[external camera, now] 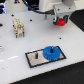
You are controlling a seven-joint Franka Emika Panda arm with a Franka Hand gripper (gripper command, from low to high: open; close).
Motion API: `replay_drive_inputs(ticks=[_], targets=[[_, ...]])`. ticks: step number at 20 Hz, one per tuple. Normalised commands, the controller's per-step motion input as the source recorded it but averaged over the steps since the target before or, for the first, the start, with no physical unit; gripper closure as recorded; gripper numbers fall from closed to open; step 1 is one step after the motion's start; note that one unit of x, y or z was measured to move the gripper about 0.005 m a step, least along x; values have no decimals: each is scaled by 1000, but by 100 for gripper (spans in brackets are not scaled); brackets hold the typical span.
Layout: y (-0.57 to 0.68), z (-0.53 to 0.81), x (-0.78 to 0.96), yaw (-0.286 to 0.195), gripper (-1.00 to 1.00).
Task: Insert the blue gear onto the right peg, followed by the red gear
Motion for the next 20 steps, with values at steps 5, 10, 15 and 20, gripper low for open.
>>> replay_drive_inputs(ticks=[5,10,15,20], targets=[[-232,492,501,0,100],[-278,530,644,0,100],[-281,523,704,0,100],[-277,479,742,0,100]])
